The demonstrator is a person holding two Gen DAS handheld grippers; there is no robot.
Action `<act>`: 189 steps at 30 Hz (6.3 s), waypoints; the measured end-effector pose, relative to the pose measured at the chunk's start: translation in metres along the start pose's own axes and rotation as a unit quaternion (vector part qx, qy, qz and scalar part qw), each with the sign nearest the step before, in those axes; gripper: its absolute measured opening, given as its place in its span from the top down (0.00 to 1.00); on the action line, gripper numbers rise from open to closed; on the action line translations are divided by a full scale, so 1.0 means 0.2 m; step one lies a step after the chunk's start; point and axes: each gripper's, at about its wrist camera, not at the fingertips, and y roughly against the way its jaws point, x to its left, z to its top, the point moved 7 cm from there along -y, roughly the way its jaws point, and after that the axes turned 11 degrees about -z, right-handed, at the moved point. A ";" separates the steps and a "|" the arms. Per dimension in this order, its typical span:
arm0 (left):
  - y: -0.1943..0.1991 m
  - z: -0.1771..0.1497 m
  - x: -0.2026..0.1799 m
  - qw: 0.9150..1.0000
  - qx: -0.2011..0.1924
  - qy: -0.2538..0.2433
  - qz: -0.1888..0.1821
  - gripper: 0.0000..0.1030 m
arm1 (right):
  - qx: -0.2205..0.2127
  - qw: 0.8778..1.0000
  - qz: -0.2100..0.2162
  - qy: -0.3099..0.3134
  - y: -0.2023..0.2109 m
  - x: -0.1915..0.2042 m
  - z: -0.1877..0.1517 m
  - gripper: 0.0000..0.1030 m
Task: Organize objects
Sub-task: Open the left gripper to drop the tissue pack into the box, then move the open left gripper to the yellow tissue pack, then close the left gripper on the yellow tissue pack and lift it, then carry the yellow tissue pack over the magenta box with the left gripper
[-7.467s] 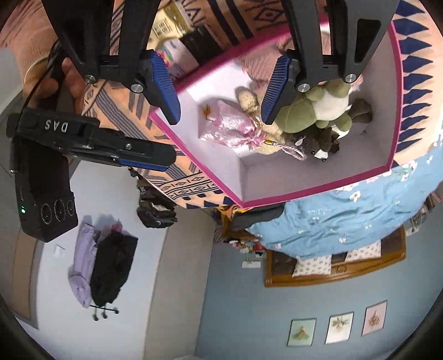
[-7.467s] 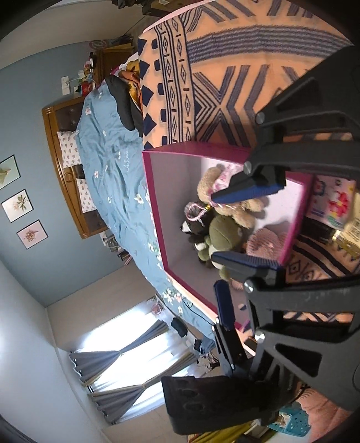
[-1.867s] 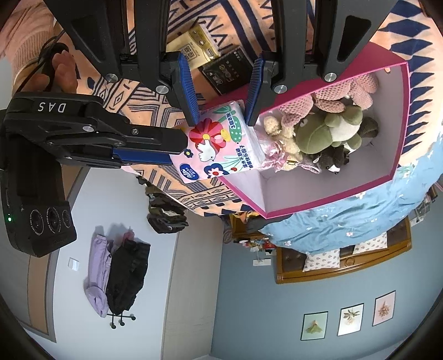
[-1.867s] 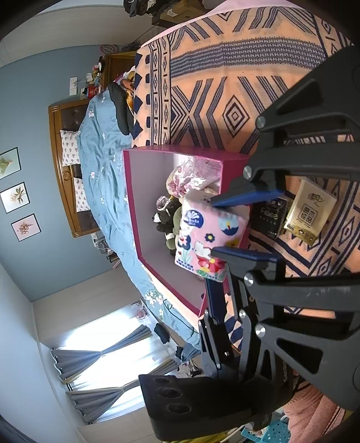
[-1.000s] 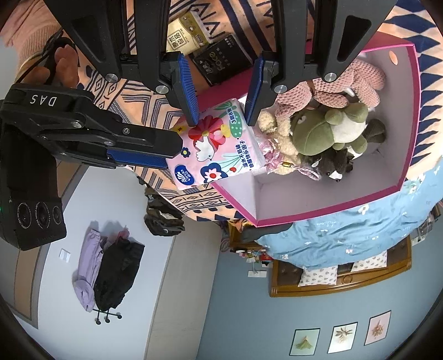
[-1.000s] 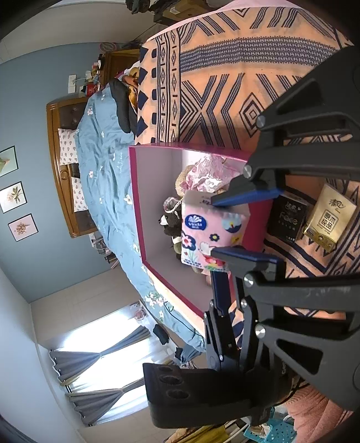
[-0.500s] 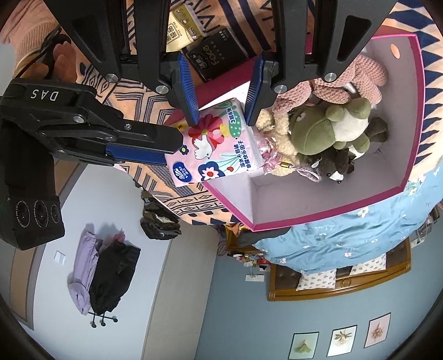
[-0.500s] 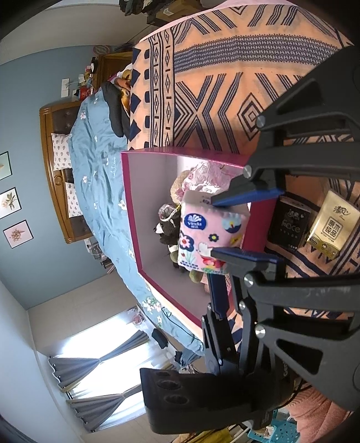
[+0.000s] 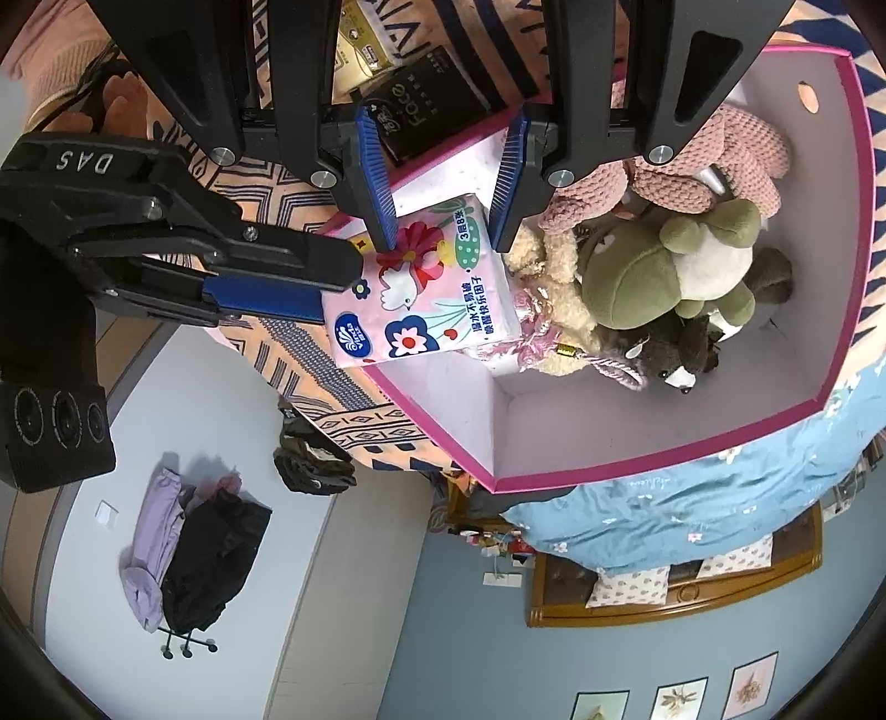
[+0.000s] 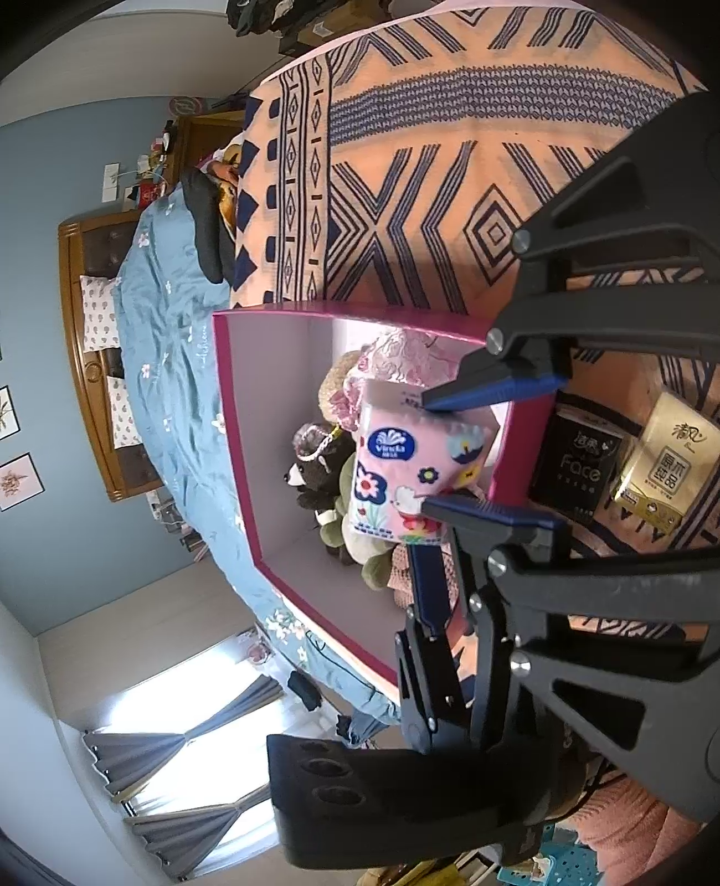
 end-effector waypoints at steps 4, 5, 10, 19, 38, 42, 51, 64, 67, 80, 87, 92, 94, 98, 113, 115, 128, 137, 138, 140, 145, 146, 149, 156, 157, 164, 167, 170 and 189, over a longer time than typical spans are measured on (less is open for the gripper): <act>-0.01 0.00 0.01 1.000 0.003 0.003 -0.002 0.67 | 0.008 1.000 -0.006 -0.002 -0.03 0.00 -0.01 0.61; -0.02 0.00 0.01 1.000 0.005 0.002 -0.002 0.67 | 0.009 1.000 -0.008 -0.002 -0.03 0.00 -0.01 0.61; -0.03 0.00 0.02 1.000 0.007 0.004 0.002 0.65 | 0.014 1.000 -0.012 -0.015 -0.05 -0.03 -0.01 0.60; 0.01 -0.01 0.00 0.999 -0.018 -0.016 0.025 0.52 | 0.003 1.000 -0.002 -0.023 -0.01 -0.03 -0.01 0.59; 0.34 -0.29 -0.22 0.994 -0.079 -0.079 0.022 0.29 | -0.024 0.999 0.033 -0.001 0.27 0.02 -0.25 0.49; 0.28 -0.39 -0.24 0.996 -0.055 -0.072 0.013 0.29 | 0.004 1.000 0.027 -0.007 0.22 -0.01 -0.38 0.49; 0.12 -0.56 -0.22 1.000 -0.008 -0.021 -0.003 0.30 | 0.055 0.997 0.020 -0.053 0.11 -0.10 -0.58 0.49; -0.01 -0.65 -0.21 0.999 0.036 0.012 -0.007 0.45 | 0.081 0.994 0.023 -0.074 0.03 -0.12 -0.69 0.49; -0.03 -0.66 -0.20 0.999 0.042 0.017 -0.010 0.49 | 0.084 0.993 0.024 -0.079 0.02 -0.12 -0.70 0.49; -0.05 -0.67 -0.21 0.997 0.054 0.035 -0.036 0.65 | 0.086 0.993 0.031 -0.070 0.00 -0.07 -0.70 0.53; -0.06 -0.67 -0.21 0.997 0.054 0.038 -0.041 0.66 | 0.090 0.993 0.035 -0.063 0.00 -0.05 -0.71 0.60; -0.06 -0.67 -0.21 0.997 0.054 0.042 -0.045 0.66 | 0.088 0.993 0.035 -0.064 0.00 -0.05 -0.71 0.60; -0.06 -0.67 -0.21 0.997 0.055 0.042 -0.046 0.66 | 0.087 0.993 0.035 -0.065 0.00 -0.04 -0.71 0.60; -0.06 -0.67 -0.21 0.997 0.054 0.041 -0.045 0.66 | 0.085 0.994 0.036 -0.065 0.01 -0.04 -0.71 0.60; -0.01 -0.65 -0.25 0.998 0.040 0.022 -0.039 0.66 | 0.068 0.996 0.033 -0.056 0.07 0.00 -0.68 0.60; 0.00 -0.64 -0.25 0.998 0.037 0.020 -0.038 0.66 | 0.065 0.996 0.032 -0.054 0.08 0.00 -0.67 0.60; 0.06 -0.61 -0.28 0.999 0.023 0.006 -0.031 0.66 | 0.053 0.997 0.030 -0.045 0.12 0.03 -0.64 0.60; 0.10 -0.57 -0.29 0.999 0.012 0.002 -0.030 0.66 | 0.043 0.998 0.030 -0.038 0.15 0.05 -0.60 0.60; 0.10 -0.57 -0.29 0.999 0.011 0.002 -0.030 0.66 | 0.042 0.998 0.031 -0.037 0.15 0.05 -0.59 0.60; 0.11 -0.57 -0.29 1.000 0.010 0.001 -0.030 0.66 | 0.040 0.998 0.031 -0.036 0.16 0.05 -0.59 0.60; 0.12 -0.56 -0.30 1.000 0.006 0.000 -0.030 0.66 | 0.037 0.998 0.031 -0.034 0.17 0.06 -0.58 0.60; 0.12 -0.56 -0.30 1.000 0.005 0.000 -0.030 0.66 | 0.036 0.998 0.031 -0.034 0.17 0.06 -0.57 0.60; 0.13 -0.55 -0.30 1.000 0.002 -0.001 -0.029 0.66 | 0.033 0.998 0.031 -0.033 0.18 0.07 -0.57 0.60; 0.15 -0.52 -0.29 1.000 -0.006 -0.003 -0.025 0.66 | 0.025 0.999 0.032 -0.027 0.19 0.08 -0.53 0.60; 0.16 -0.52 -0.29 1.000 -0.007 -0.003 -0.024 0.66 | 0.024 0.999 0.032 -0.026 0.19 0.08 -0.53 0.60; 0.16 -0.50 -0.30 1.000 -0.011 -0.006 -0.024 0.66 | 0.019 0.999 0.032 -0.024 0.20 0.09 -0.51 0.60; 0.16 -0.50 -0.30 1.000 -0.011 -0.006 -0.029 0.65 | 0.017 0.999 0.033 -0.024 0.20 0.09 -0.51 0.60; 0.17 -0.49 -0.31 0.999 -0.014 -0.007 -0.028 0.65 | 0.014 0.999 0.034 -0.024 0.21 0.09 -0.50 0.60; 0.20 -0.41 -0.30 0.999 -0.025 -0.018 -0.020 0.65 | -0.010 0.999 0.032 -0.012 0.27 0.11 -0.41 0.60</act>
